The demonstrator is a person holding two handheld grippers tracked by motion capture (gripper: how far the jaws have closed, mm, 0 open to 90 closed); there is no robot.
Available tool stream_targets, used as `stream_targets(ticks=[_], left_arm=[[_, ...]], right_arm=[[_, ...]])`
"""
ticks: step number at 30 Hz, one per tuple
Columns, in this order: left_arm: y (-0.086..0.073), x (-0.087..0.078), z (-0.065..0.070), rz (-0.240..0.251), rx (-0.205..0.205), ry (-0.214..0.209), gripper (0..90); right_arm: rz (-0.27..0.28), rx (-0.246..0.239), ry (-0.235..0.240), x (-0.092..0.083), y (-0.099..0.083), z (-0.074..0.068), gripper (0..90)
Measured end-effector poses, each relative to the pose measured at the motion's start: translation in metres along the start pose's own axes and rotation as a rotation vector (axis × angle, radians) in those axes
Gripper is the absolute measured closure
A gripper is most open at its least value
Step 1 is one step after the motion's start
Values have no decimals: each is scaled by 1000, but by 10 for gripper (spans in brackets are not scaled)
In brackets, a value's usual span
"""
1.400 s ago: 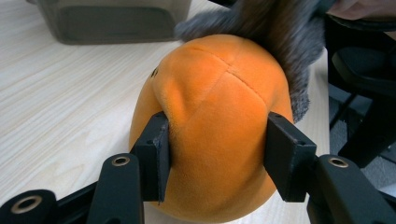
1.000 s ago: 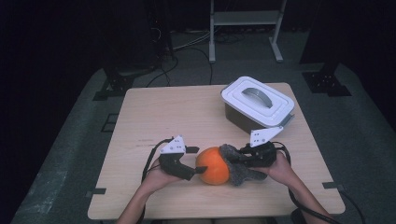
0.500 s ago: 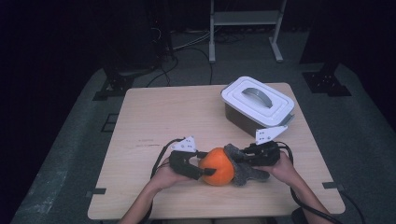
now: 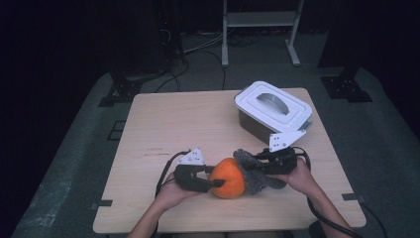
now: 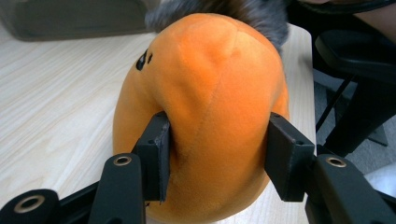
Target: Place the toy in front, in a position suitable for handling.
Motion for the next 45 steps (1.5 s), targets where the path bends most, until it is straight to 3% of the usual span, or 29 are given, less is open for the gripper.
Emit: stream_targets(ticks=[3,5,10,13,15,17,18,20,24,27,29,33,35,38,42,45], left_arm=[[-1,-2,4,-15,19,10,475],[-4,-2,5,-21,35,10,451],[-4,1,4,-29,63,-5,241],[3,3,1,6,77,-18,168],[4,9,-1,-1,80,-33,154],[2,13,-1,-6,70,-55,164],[1,13,-2,-2,65,-59,240],[0,9,-2,8,64,-46,366],[3,0,-2,9,67,-6,458],[5,-6,1,-3,115,43,469],[7,-5,3,-12,133,59,469],[9,0,10,-37,185,87,470],[8,-1,10,-47,196,104,471],[5,-3,7,-37,174,100,474],[6,-5,6,-38,176,99,474],[9,-5,6,-41,175,105,474]], right_arm=[[-35,-43,10,10,4,-8,753],[-43,-34,22,14,-1,-6,753],[-55,-36,40,18,-14,-4,754],[-45,-27,49,17,-16,-3,753],[-36,-21,60,18,-17,-4,753],[-31,-22,67,20,-17,-5,753],[-32,-22,65,19,-18,-4,753],[-26,-9,63,16,-20,-1,752],[-57,31,18,8,-32,9,750],[-76,33,-21,-1,-31,13,749],[-56,13,-14,-4,-19,9,749],[-52,-60,23,7,6,-9,747],[-78,-102,16,16,10,-13,745],[-79,-68,9,19,4,-5,748],[-126,-7,-13,17,-17,8,748],[-105,-19,-16,12,-10,6,748]])
Point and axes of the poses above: each handheld gripper's, and its own axes: x roughly forward along the jaws, y roughly out of its top, z roughly to its right, the point moved 8 cm from there along x, roughly forward along the jaws, and after that the axes turned 2 degrees about z, right-handed, at the moved point
